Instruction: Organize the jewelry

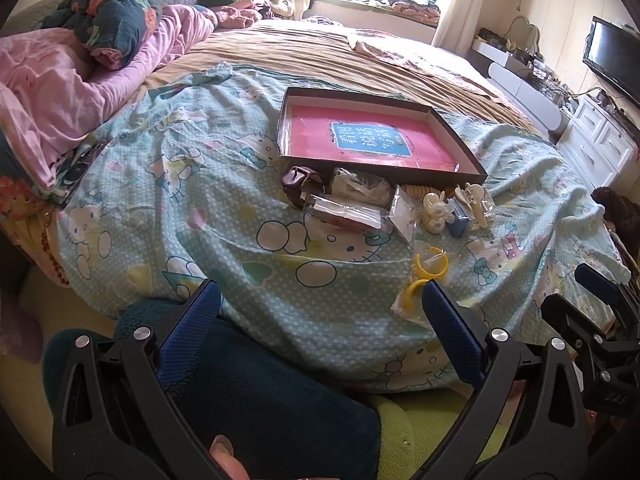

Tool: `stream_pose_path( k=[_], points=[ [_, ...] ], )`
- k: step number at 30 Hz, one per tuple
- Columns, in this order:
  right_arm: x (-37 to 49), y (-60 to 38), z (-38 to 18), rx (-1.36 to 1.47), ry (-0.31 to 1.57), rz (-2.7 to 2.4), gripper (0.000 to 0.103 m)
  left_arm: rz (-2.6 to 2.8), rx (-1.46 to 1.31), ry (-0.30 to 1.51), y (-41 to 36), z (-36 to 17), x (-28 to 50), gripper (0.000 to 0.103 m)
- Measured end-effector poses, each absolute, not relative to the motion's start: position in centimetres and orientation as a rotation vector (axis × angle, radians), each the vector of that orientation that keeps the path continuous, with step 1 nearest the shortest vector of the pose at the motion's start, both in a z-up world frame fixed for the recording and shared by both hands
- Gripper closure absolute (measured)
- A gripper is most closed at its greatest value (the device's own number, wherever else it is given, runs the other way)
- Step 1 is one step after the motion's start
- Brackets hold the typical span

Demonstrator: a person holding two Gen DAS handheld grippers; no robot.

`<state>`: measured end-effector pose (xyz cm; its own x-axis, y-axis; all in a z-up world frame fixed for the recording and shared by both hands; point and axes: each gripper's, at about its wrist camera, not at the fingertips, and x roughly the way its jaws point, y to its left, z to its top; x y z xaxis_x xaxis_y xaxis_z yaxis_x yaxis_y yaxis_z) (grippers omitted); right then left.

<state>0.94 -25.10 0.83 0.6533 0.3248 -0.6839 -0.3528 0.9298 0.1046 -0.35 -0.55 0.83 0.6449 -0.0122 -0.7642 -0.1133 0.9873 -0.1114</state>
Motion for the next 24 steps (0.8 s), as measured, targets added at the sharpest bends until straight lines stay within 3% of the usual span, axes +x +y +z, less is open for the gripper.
stream_pose_path(
  k=[24],
  points=[
    [0.87, -24.79, 0.89, -0.044, 0.771, 0.391, 0.004, 0.059, -0.155, 0.87, -0.59, 0.8, -0.46, 0.009]
  ],
)
